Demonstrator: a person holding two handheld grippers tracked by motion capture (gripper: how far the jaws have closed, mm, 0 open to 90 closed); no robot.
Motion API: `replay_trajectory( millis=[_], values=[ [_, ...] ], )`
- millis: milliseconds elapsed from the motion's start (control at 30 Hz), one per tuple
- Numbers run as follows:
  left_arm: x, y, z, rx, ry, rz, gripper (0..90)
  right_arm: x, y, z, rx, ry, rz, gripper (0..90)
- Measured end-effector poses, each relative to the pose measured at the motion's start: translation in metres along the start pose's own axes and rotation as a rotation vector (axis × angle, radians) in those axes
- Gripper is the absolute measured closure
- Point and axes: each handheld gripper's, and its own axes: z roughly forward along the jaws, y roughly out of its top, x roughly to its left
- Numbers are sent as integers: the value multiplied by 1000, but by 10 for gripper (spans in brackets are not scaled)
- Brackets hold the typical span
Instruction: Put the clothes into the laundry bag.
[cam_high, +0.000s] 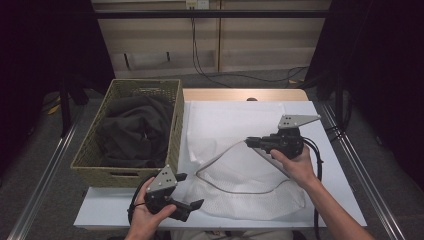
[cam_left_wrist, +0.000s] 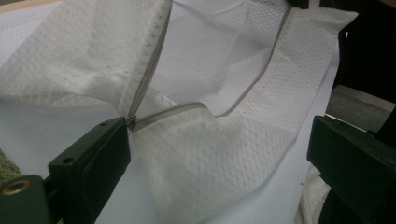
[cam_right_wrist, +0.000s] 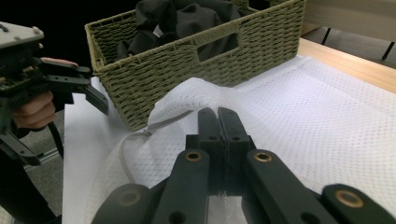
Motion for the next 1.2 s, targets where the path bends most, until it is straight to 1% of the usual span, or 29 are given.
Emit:
replay_trajectory(
  millis=[33, 67, 100, 133, 167, 233, 300, 367, 433, 467, 500, 533, 567, 600, 633, 667, 700, 733, 767, 800, 833, 900, 933, 1000, 1067, 1100, 1167, 1200],
  values=[
    [0, 2, -2, 3, -10, 10, 58, -1, -1, -1, -2, -2, 3, 899],
    [-1, 3, -3, 16, -8, 12, 59, -1, -1, -2, -2, -5, 8, 899],
    [-2, 5, -5, 20, -9, 27, 58, -2, -2, -3, 0, -6, 7, 899],
    [-2, 6, -7, 16, -19, 21, 55, -2, -3, -3, 5, -11, 6, 899],
    [-2, 8, -8, 16, -22, 28, 56, -3, -3, -2, 8, -9, 8, 899],
    [0, 11, -11, 6, -13, 24, 53, -3, -4, 0, 14, -6, 8, 899],
    [4, 14, -14, 1, 0, 27, 53, -3, -5, 2, 23, -3, 7, 899],
    [10, 17, -18, -3, 18, 21, 54, -3, -6, 4, 29, 0, 5, 900],
    [16, 20, -23, 5, 26, 10, 54, -2, -6, 5, 33, 3, 4, 900],
    [18, 22, -26, -1, 35, 9, 54, -1, -6, 6, 32, 7, 4, 900],
    [22, 24, -30, -2, 37, 6, 69, -1, -6, 6, 34, 5, 2, 900],
    [25, 25, -32, -14, 31, -5, 110, -1, -6, 6, 38, 1, -2, 900],
    [27, 26, -35, -15, 41, -1, 109, -1, -7, 6, 40, 2, -1, 900],
    [28, 28, -38, -19, 59, -1, 79, -1, -7, 6, 40, 2, -1, 900],
    [29, 29, -40, -40, 42, -18, 60, -1, -6, 6, 41, 3, 0, 900],
    [31, 29, -43, -52, 34, -24, 61, -1, -6, 6, 40, 2, 2, 900],
    [33, 30, -45, -44, 62, -19, 61, -2, -6, 7, 39, 2, 1, 900],
    [35, 31, -47, -35, 76, -17, 61, -2, -6, 8, 40, 4, -1, 900],
    [38, 32, -49, -38, 70, -25, 61, -2, -6, 8, 42, 3, -4, 900],
    [41, 33, -52, -35, 70, -23, 61, -2, -6, 9, 44, 2, -2, 900],
    [45, 36, -55, -30, 81, -19, 61, -2, -6, 10, 47, 3, 1, 900],
    [52, 40, -60, -25, 118, -17, 61, -2, -7, 12, 52, 5, 2, 900],
    [55, 41, -62, -29, 118, -14, 61, -2, -7, 13, 56, 6, 4, 899],
    [66, 45, -66, -29, 143, -15, 60, -2, -8, 13, 56, 6, 4, 900],
    [79, 49, -69, -25, 167, -27, 59, -3, -8, 13, 56, 5, 4, 899],
    [85, 51, -71, -28, 194, -38, 59, -2, -8, 12, 56, 6, 4, 899],
    [97, 55, -74, -25, 208, -56, 47, -3, -7, 12, 53, 3, 1, 900],
    [102, 57, -76, -20, 227, -54, 47, -3, -8, 11, 54, 1, 1, 899]
  ],
)
